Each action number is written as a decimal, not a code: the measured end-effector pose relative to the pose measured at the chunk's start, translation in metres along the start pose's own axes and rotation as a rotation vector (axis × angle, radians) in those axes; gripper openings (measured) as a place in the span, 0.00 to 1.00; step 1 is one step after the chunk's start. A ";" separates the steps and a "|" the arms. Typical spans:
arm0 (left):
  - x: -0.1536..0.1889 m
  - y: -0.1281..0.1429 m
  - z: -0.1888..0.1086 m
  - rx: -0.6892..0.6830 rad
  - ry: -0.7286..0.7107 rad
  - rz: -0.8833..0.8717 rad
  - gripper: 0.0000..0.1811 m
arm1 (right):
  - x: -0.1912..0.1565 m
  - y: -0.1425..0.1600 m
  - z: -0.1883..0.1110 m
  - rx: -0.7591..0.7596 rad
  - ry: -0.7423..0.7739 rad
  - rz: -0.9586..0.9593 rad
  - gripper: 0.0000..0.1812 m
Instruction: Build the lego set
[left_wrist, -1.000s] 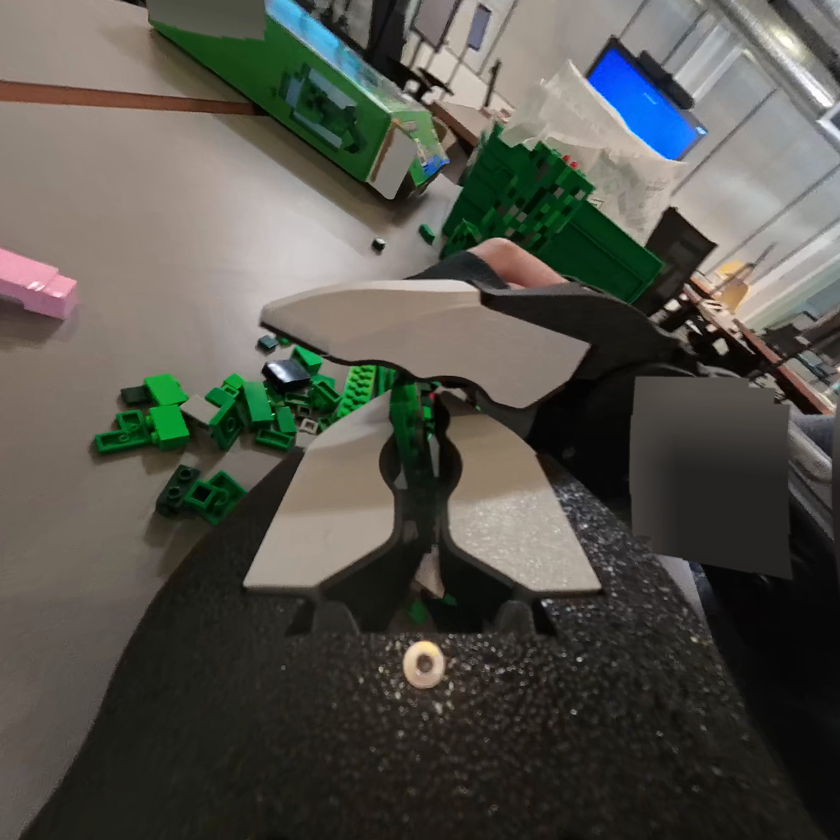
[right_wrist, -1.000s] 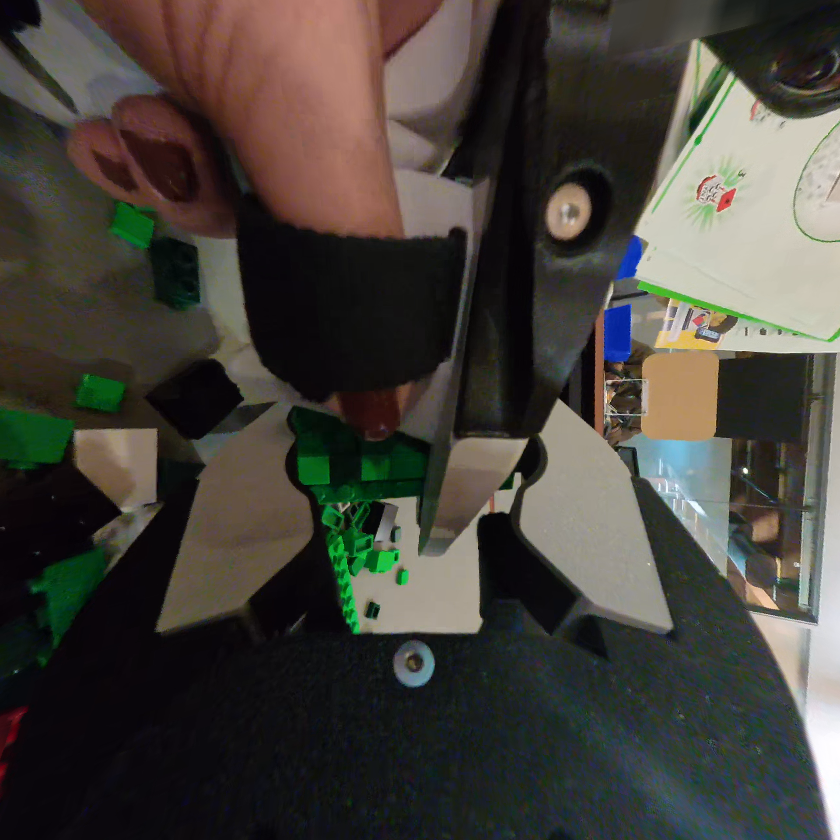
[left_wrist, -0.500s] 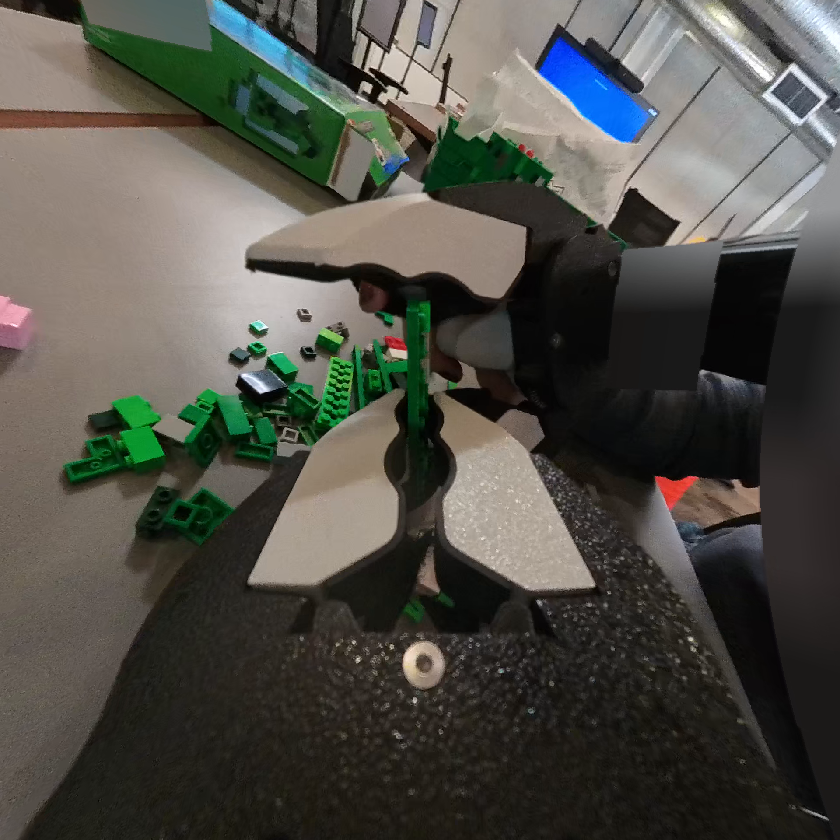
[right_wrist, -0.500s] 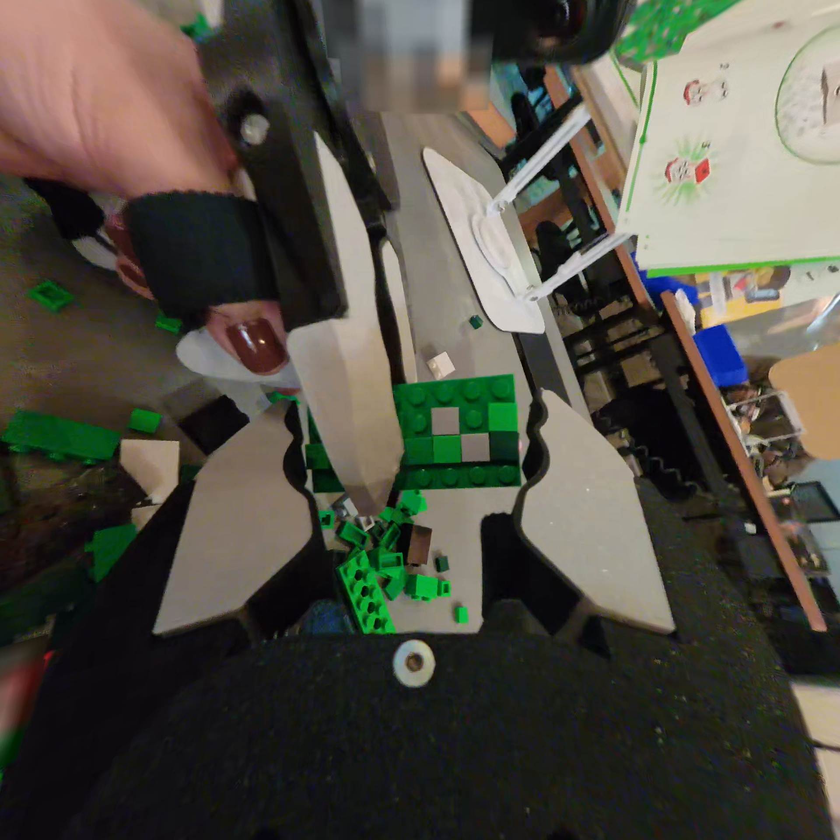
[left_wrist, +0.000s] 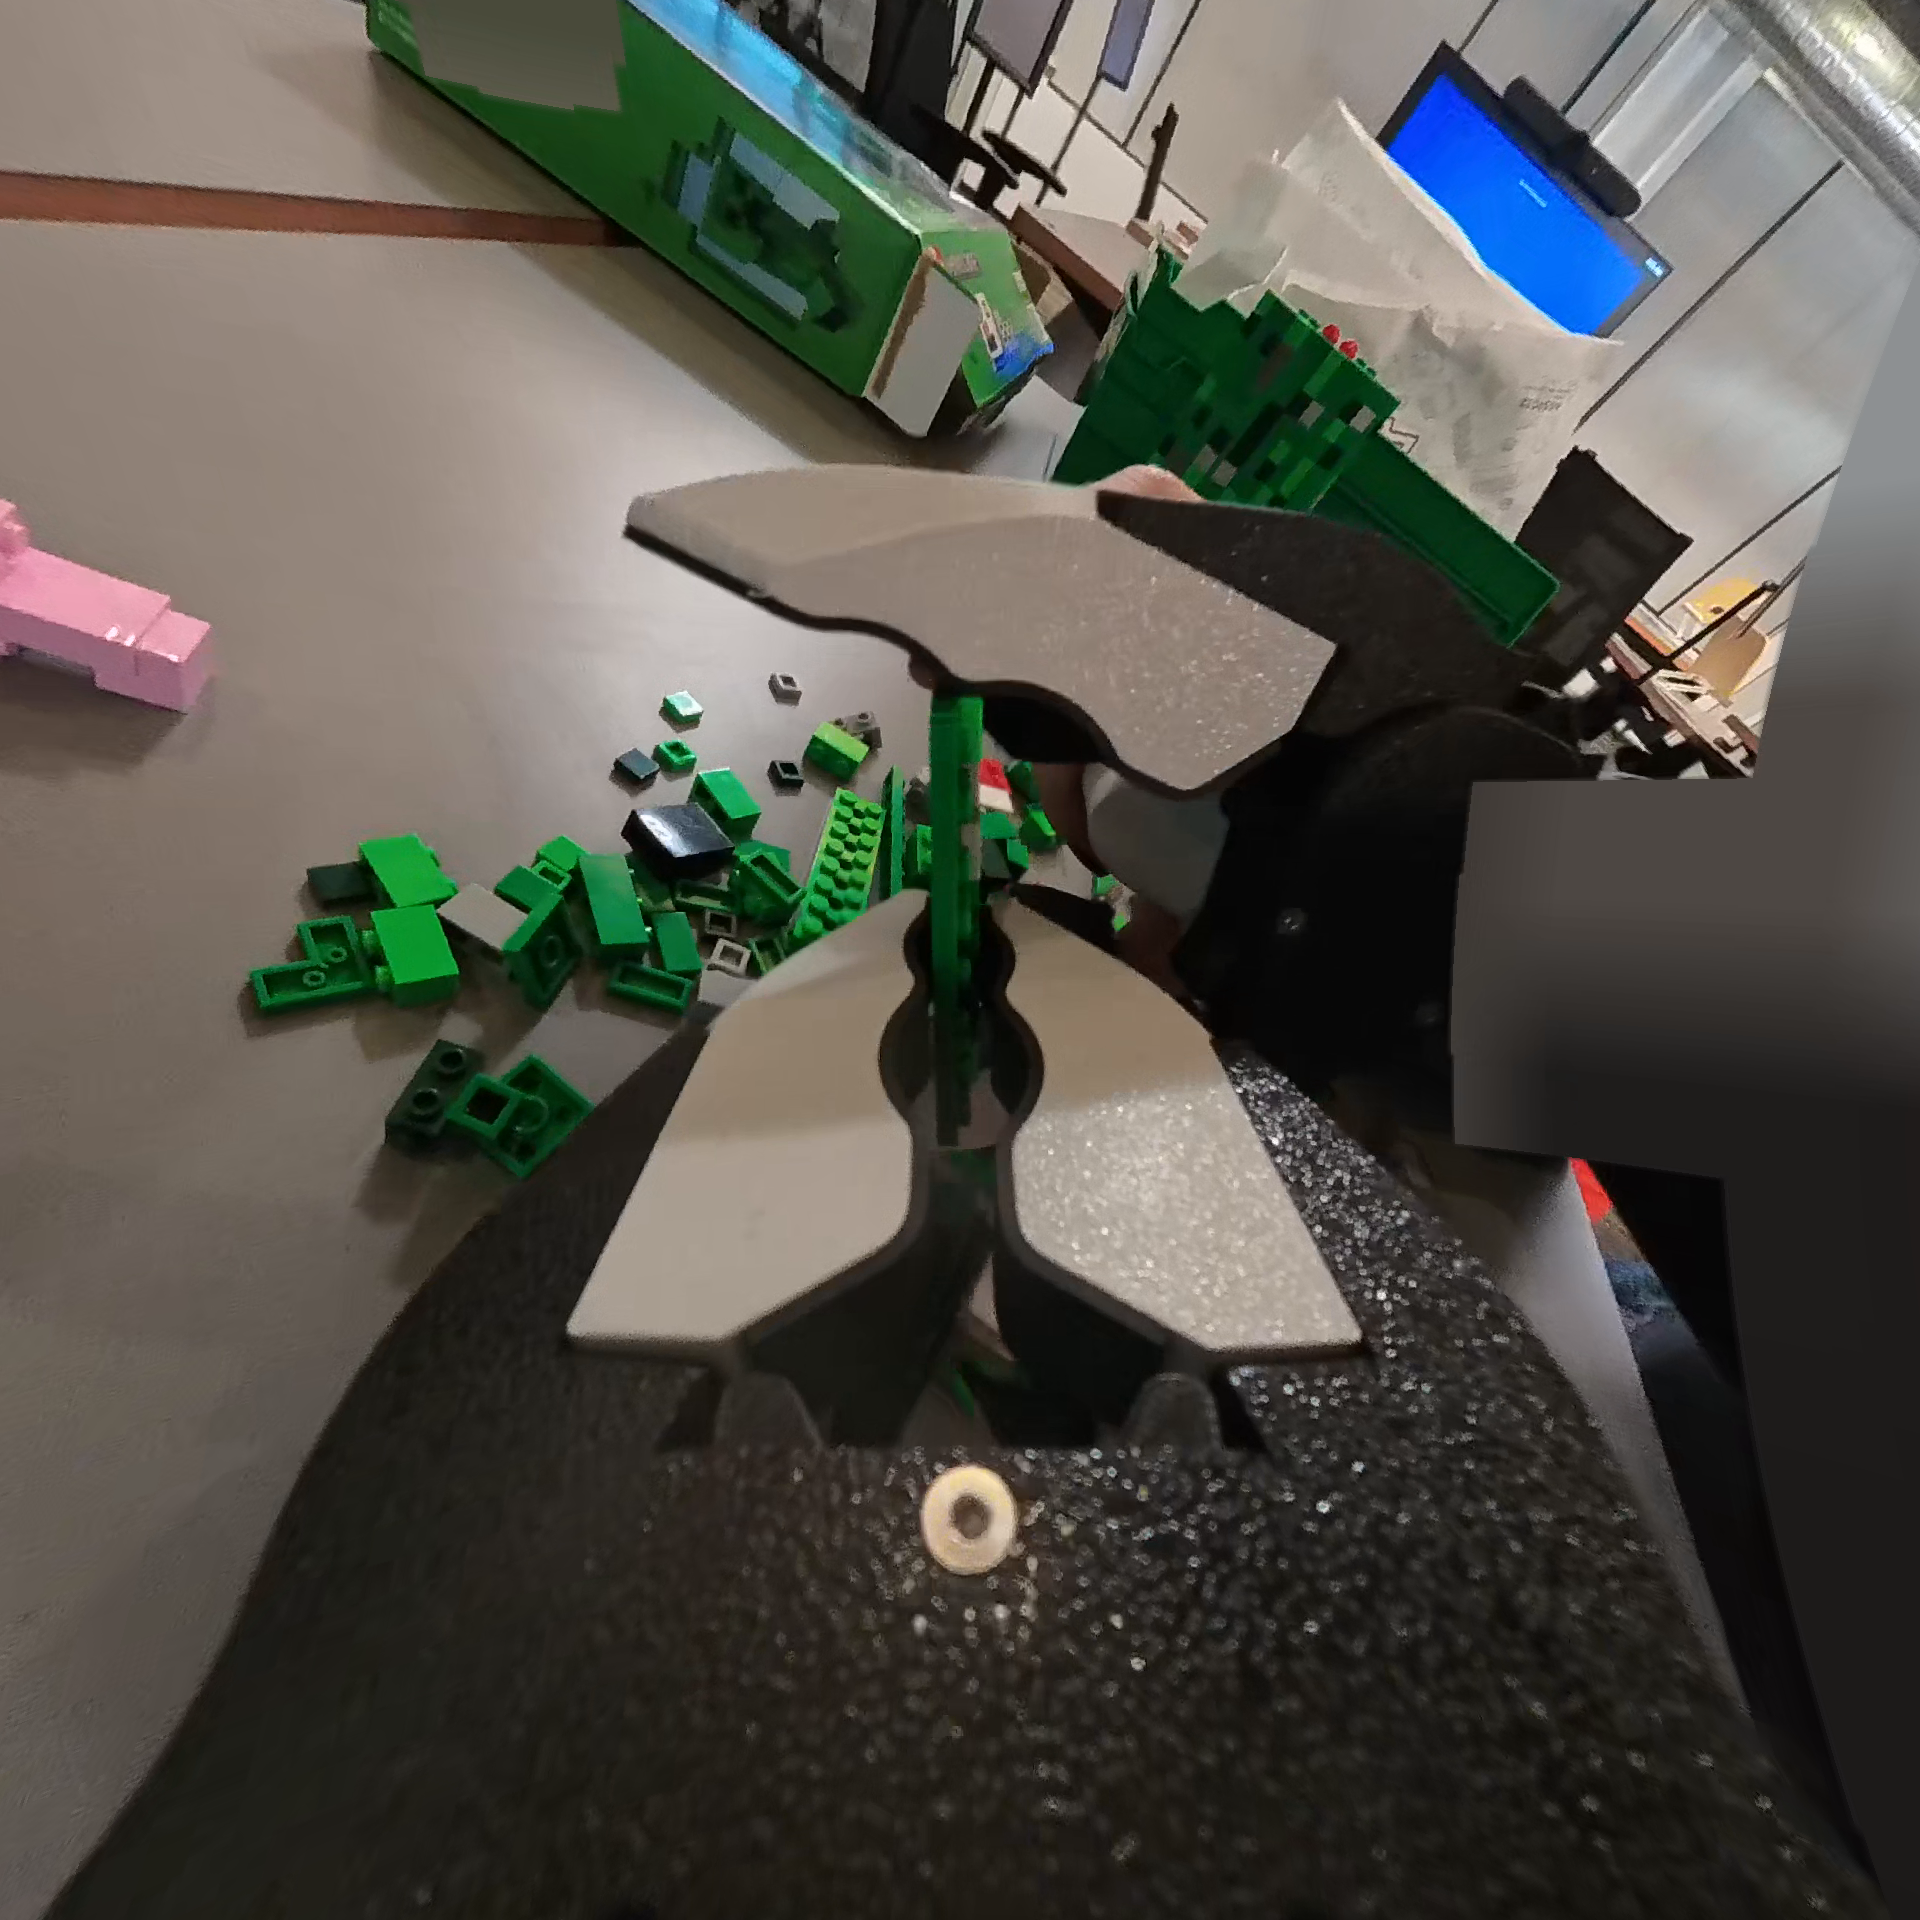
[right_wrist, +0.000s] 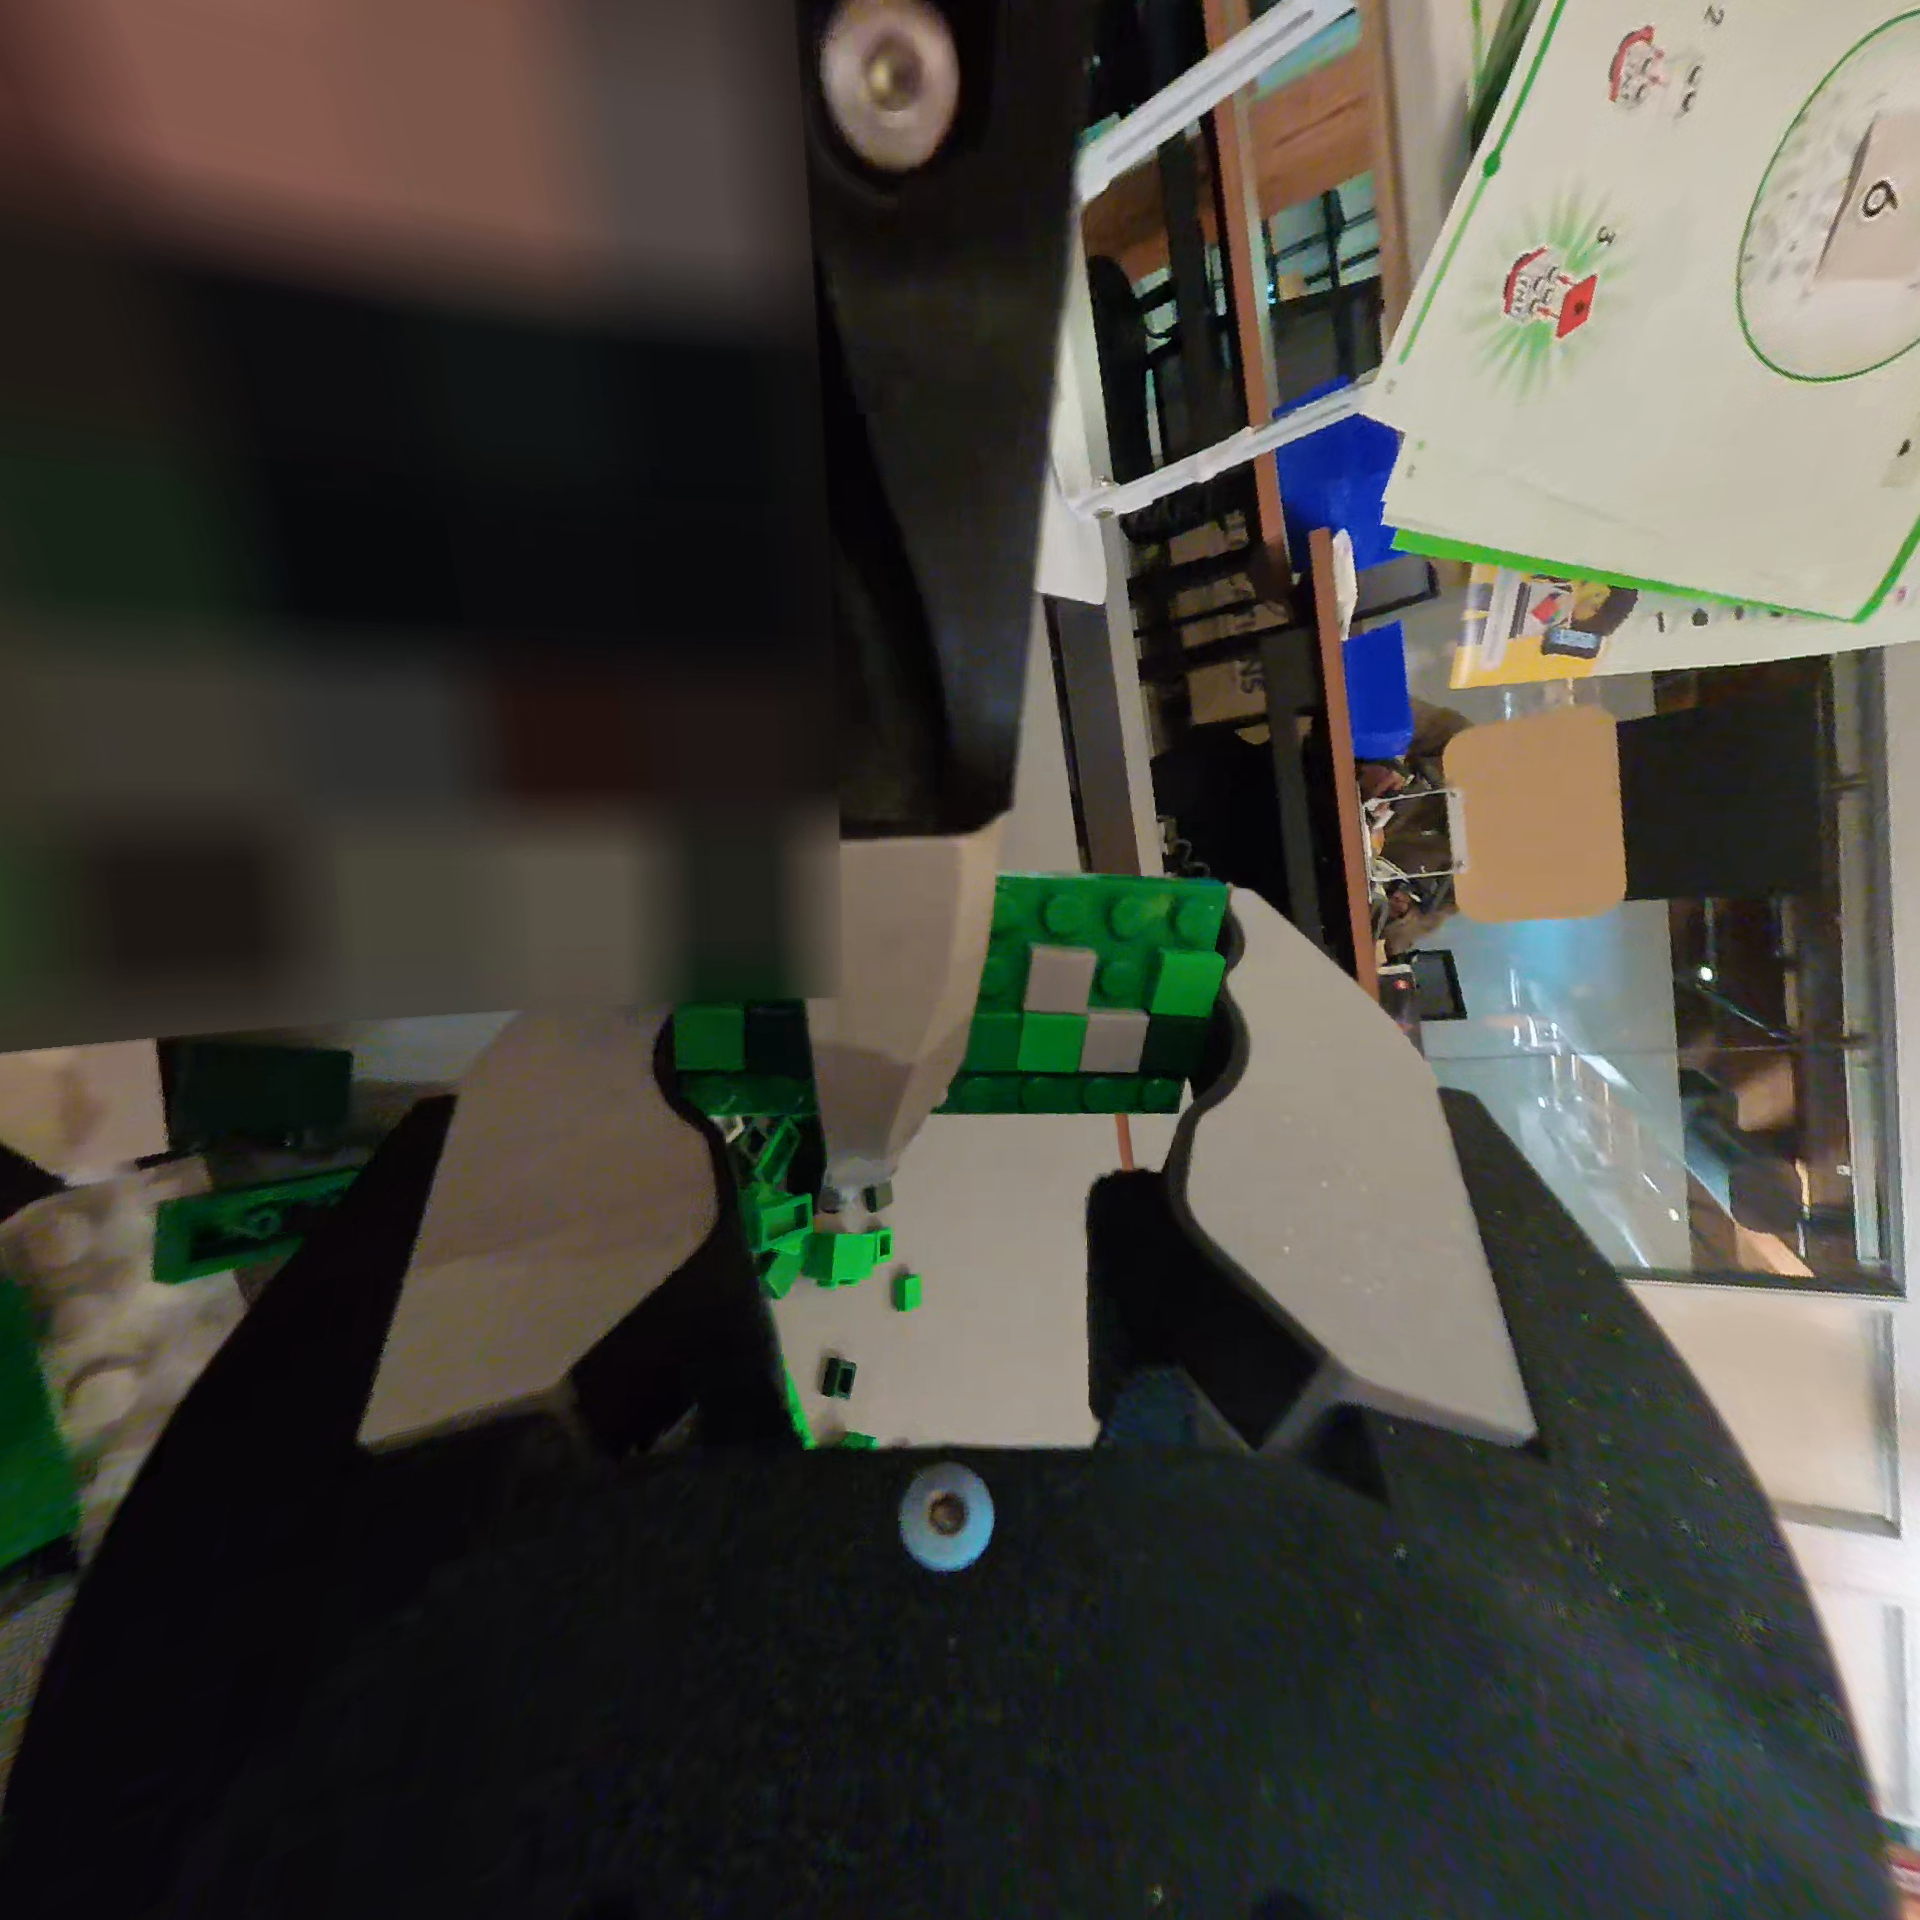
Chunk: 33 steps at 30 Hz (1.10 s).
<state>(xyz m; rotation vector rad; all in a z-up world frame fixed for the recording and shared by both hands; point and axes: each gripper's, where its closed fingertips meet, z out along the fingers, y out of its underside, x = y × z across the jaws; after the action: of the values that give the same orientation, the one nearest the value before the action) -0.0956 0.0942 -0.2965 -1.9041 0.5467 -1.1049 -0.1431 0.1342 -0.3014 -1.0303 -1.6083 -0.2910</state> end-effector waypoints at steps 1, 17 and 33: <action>0.001 -0.004 0.000 0.029 0.010 0.008 0.04 | 0.000 -0.001 -0.001 0.010 -0.004 0.002 0.51; -0.013 -0.018 -0.008 0.187 0.042 -0.264 0.03 | 0.007 -0.007 0.002 -0.062 0.236 -0.346 0.47; -0.011 -0.009 -0.006 0.097 0.031 -0.169 0.03 | -0.009 -0.004 0.005 0.018 0.010 -0.039 0.49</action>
<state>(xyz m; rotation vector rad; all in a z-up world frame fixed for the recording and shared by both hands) -0.1062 0.1041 -0.2929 -1.8775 0.3472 -1.2487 -0.1496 0.1314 -0.3098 -0.9834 -1.6212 -0.3076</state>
